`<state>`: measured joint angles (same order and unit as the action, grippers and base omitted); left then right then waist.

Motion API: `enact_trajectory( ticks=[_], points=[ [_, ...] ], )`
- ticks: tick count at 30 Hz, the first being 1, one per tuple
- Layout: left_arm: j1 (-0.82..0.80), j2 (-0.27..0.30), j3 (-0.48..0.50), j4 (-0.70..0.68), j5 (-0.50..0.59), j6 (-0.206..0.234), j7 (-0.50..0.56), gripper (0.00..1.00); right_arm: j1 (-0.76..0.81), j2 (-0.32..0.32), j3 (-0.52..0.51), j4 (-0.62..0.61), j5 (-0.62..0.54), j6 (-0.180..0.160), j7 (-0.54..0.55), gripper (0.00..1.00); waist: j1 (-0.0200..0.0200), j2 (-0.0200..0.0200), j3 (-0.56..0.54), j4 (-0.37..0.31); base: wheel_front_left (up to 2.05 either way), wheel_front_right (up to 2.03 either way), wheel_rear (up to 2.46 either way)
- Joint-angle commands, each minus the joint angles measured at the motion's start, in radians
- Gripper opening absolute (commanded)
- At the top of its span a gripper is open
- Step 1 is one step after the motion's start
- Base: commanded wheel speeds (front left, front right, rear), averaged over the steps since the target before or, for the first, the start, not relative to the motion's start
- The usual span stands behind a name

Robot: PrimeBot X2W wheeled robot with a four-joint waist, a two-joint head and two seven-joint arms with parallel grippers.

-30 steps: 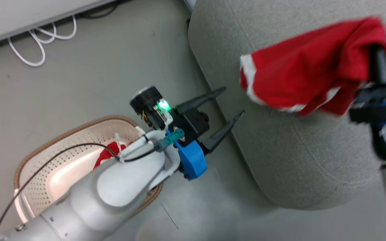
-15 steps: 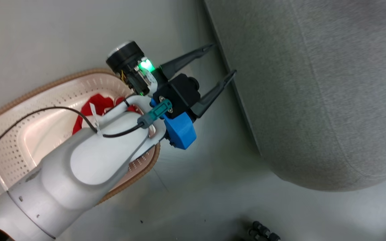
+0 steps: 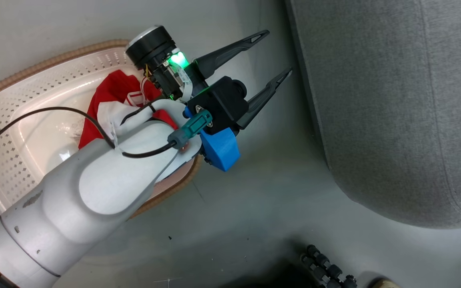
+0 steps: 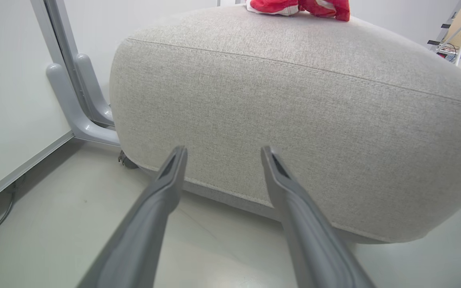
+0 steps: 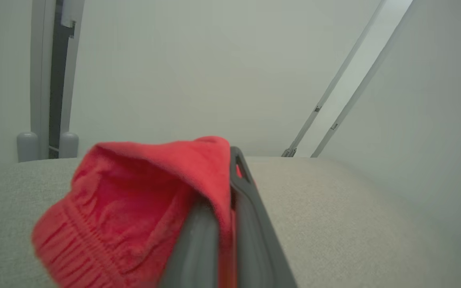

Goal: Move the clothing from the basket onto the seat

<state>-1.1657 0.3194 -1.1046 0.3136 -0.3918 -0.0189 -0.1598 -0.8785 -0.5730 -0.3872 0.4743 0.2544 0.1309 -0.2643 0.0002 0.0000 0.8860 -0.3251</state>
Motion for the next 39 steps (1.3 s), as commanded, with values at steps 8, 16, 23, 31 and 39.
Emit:
enact_trajectory(
  ticks=[8, 16, 23, 31, 39],
  points=[
    [0.012, 0.018, -0.007, 0.004, -0.007, 0.007, -0.012, 1.00, 0.044, 0.065, 0.019, 0.120, 0.018, 0.000, 0.000, 0.00, -0.0002, 0.0000, 0.008, 0.013, 0.00, 0.00, 0.00],
    [0.020, 0.019, -0.011, 0.012, -0.014, 0.015, -0.022, 1.00, 0.108, 0.099, 0.022, 0.143, 0.007, 0.000, 0.000, 0.19, -0.0002, 0.0000, -0.018, 0.023, 0.00, 0.00, 0.00],
    [0.049, -0.002, -0.012, 0.028, -0.031, 0.024, -0.048, 1.00, 0.174, 0.105, 0.007, 0.093, -0.009, 0.000, 0.000, 1.00, -0.0002, 0.0000, -0.082, 0.020, 0.00, 0.00, 0.00],
    [0.135, -0.037, -0.003, 0.069, -0.072, 0.039, -0.091, 1.00, 0.345, 0.090, 0.011, 0.025, -0.026, 0.000, 0.000, 1.00, -0.0002, 0.0000, -0.222, 0.023, 0.00, 0.00, 0.00],
    [0.225, -0.063, 0.029, 0.092, -0.099, 0.052, -0.106, 1.00, 0.490, 0.083, 0.031, -0.024, -0.049, 0.000, 0.000, 1.00, -0.0002, 0.0000, -0.361, 0.025, 0.00, 0.00, 0.00]
  ],
)
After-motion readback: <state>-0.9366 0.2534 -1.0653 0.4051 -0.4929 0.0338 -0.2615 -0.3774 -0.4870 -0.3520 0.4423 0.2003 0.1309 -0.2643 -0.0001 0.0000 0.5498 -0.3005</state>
